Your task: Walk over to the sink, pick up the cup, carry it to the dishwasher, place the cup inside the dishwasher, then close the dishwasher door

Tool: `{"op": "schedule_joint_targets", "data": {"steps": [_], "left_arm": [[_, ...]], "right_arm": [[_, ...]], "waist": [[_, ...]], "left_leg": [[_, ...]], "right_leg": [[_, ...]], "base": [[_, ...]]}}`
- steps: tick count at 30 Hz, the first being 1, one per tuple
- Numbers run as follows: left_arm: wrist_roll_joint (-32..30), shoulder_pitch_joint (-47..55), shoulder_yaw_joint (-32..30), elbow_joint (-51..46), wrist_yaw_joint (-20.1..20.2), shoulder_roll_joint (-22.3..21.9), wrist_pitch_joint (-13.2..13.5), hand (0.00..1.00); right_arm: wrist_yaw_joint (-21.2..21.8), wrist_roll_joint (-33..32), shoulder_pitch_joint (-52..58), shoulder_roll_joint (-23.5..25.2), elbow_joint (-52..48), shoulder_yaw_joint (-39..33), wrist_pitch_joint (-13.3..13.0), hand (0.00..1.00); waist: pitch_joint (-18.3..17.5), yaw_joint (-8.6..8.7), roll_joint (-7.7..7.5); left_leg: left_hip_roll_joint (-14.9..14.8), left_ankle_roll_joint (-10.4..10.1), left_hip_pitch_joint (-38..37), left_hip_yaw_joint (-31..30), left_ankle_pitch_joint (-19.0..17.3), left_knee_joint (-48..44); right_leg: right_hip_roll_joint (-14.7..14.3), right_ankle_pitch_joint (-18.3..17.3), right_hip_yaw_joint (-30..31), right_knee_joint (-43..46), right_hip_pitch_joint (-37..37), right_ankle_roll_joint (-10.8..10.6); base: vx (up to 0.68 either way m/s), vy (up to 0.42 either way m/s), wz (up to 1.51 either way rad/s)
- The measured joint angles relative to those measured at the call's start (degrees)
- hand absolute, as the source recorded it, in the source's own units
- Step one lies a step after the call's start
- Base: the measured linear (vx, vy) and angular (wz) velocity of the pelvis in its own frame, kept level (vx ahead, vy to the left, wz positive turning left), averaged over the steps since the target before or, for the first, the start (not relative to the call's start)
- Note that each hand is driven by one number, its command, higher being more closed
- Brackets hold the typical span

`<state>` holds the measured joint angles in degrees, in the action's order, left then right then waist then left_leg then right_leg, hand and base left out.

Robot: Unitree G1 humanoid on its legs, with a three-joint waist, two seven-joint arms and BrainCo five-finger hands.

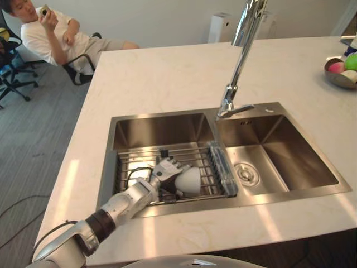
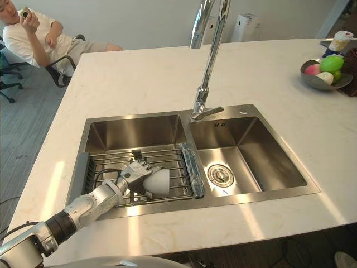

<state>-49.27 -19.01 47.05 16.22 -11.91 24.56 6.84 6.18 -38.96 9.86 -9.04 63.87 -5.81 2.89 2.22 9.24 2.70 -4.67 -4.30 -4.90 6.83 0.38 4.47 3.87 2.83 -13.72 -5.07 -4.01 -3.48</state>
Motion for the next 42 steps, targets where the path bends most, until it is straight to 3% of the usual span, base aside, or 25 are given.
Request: {"op": "schedule_joint_targets", "data": {"steps": [1,3,6,8,10,13,16,18,21,23,30,33,35,37,39,40,42], "left_arm": [[6.88,1.91,-1.71,-2.34,-0.50,1.89,-0.11,1.00],[9.40,3.88,-4.12,-5.21,-1.49,2.80,-0.44,1.00],[11.94,8.77,-14.69,-15.12,-5.11,3.76,-0.28,1.00],[13.31,11.40,-24.71,-21.64,-9.22,4.12,1.18,1.00],[15.69,12.31,-29.63,-24.75,-11.36,4.65,2.24,1.00],[24.16,14.36,-36.90,-29.84,-13.00,4.53,4.22,1.00],[32.84,16.39,-41.68,-31.20,-12.94,1.45,6.08,1.00],[39.99,18.42,-45.64,-31.57,-12.50,-3.55,7.52,1.00],[49.24,20.82,-49.01,-32.25,-9.92,-8.93,7.16,1.00],[52.62,22.15,-49.84,-33.06,-8.93,-11.91,6.71,1.00],[53.52,27.24,-55.53,-36.83,-9.07,-16.84,6.72,1.00],[53.49,27.63,-56.21,-36.86,-9.89,-17.63,7.18,1.00],[53.39,28.15,-56.16,-36.83,-10.21,-19.17,7.84,1.00],[52.25,28.40,-56.51,-36.78,-10.75,-19.39,9.16,1.00],[51.28,28.91,-59.21,-36.77,-12.05,-19.28,10.37,1.00],[51.22,28.76,-60.73,-36.80,-12.81,-18.91,10.70,1.00],[51.22,29.10,-62.90,-35.38,-13.93,-18.40,10.68,1.00]], "right_arm": [[0.31,0.28,-0.01,-0.03,0.00,0.00,-0.15,0.00],[0.69,0.53,0.01,-0.09,0.01,0.00,-0.10,0.00],[0.91,0.59,0.07,-0.44,0.05,-0.04,0.22,0.00],[1.01,0.65,-0.06,-0.49,0.04,-1.12,0.67,0.00],[1.14,1.13,-0.02,-0.41,0.08,-1.93,0.85,0.00],[1.23,2.16,-0.02,0.14,0.08,-4.34,0.78,0.00],[1.13,5.26,-0.29,0.50,0.06,-6.86,0.81,0.00],[0.93,6.92,-0.06,1.70,0.29,-10.39,0.83,0.00],[0.65,8.52,0.47,2.82,0.76,-13.08,0.98,0.00],[0.51,9.89,0.80,3.24,0.75,-14.86,1.05,0.00],[-1.86,12.39,1.43,4.61,0.75,-18.03,1.08,0.00],[-2.23,11.92,3.00,6.20,-0.14,-17.90,0.92,0.00],[-2.65,11.42,3.31,6.35,-0.65,-17.09,0.82,0.00],[-2.65,10.60,4.39,6.52,-1.44,-15.61,-0.41,0.00],[-2.93,9.81,5.01,6.05,-2.33,-13.57,0.01,0.00],[-2.90,10.17,4.47,5.60,-2.46,-12.31,0.47,0.00],[-2.83,10.25,3.81,5.25,-2.64,-10.90,2.43,0.00]], "waist": [[0.02,-0.16,0.03],[0.02,-0.54,0.01],[0.03,-2.34,0.00],[0.02,-4.20,0.02],[0.00,-5.35,0.01],[-0.05,-7.30,-0.08],[-0.09,-9.12,-0.15],[-0.64,-9.80,-0.56],[-1.14,-11.65,-1.28],[-0.94,-12.01,-1.57],[-0.18,-13.96,-3.36],[-0.12,-13.42,-4.49],[0.00,-13.48,-4.47],[-0.08,-13.99,-4.56],[-1.42,-15.12,-4.16],[-1.58,-16.07,-4.31],[-1.29,-16.86,-5.12]], "left_leg": [[0.01,0.04,0.19,-0.67,0.04,0.00],[0.05,0.04,0.36,-1.15,0.05,0.00],[0.22,0.18,1.39,-2.60,0.40,-0.02],[0.52,0.39,1.75,-3.81,0.63,-0.04],[0.92,0.49,1.63,-4.63,0.72,-0.04],[1.44,0.88,1.57,-5.60,0.98,-0.04],[2.20,1.34,1.91,-7.19,1.27,-0.03],[2.75,1.58,2.64,-8.44,1.65,-0.04],[3.30,1.89,2.74,-8.94,1.91,-0.06],[4.01,2.18,2.80,-10.34,1.86,-0.71],[7.24,3.30,3.83,-13.16,0.52,-2.46],[7.88,3.69,5.77,-17.96,1.31,-2.61],[7.00,3.55,6.88,-19.65,1.42,-3.60],[5.88,2.71,7.67,-19.79,2.05,-4.78],[4.91,2.59,11.14,-18.93,2.30,-7.58],[4.70,2.39,12.48,-18.02,2.42,-8.48],[6.35,1.23,13.56,-17.96,3.18,-10.19]], "right_leg": [[0.05,-0.20,-0.76,0.03,-0.13,0.01],[0.10,-0.32,-1.20,0.11,-0.21,-0.06],[0.33,-0.45,-2.68,0.37,-0.26,-0.21],[0.62,-0.56,-3.82,0.38,-0.60,-0.36],[0.78,-0.71,-4.54,0.38,-1.19,-0.58],[1.20,-0.85,-5.93,0.37,-2.03,-0.75],[1.85,-0.87,-7.15,0.37,-2.11,-0.77],[2.42,-0.90,-7.61,0.39,-2.26,-0.79],[3.04,-1.04,-7.95,1.05,-2.20,-1.00],[4.03,-2.73,-9.12,4.12,-1.88,-1.27],[9.13,-9.34,-7.60,17.32,2.43,-1.51],[8.16,-10.95,-0.15,20.96,3.78,-1.57],[7.03,-11.01,3.84,27.42,6.26,-1.59],[5.69,-11.02,6.74,31.14,7.51,-1.67],[4.60,-11.71,7.55,27.77,7.41,-2.70],[4.26,-13.86,8.64,26.89,7.13,-3.99],[4.47,-19.40,10.26,25.18,4.88,-2.79]], "base": [[-0.01,-0.005,0.19],[0.00,-0.003,0.18],[0.01,-0.002,0.24],[-0.01,0.006,0.31],[-0.01,0.008,0.25],[-0.03,0.012,0.25],[-0.06,0.028,0.22],[-0.04,0.032,0.28],[-0.03,0.032,0.12],[-0.03,0.032,0.33],[-0.06,0.052,0.21],[-0.02,-0.012,0.80],[-0.01,-0.039,0.87],[-0.03,-0.089,0.75],[-0.06,-0.113,0.12],[-0.09,-0.136,-0.18],[-0.09,-0.173,0.03]]}}
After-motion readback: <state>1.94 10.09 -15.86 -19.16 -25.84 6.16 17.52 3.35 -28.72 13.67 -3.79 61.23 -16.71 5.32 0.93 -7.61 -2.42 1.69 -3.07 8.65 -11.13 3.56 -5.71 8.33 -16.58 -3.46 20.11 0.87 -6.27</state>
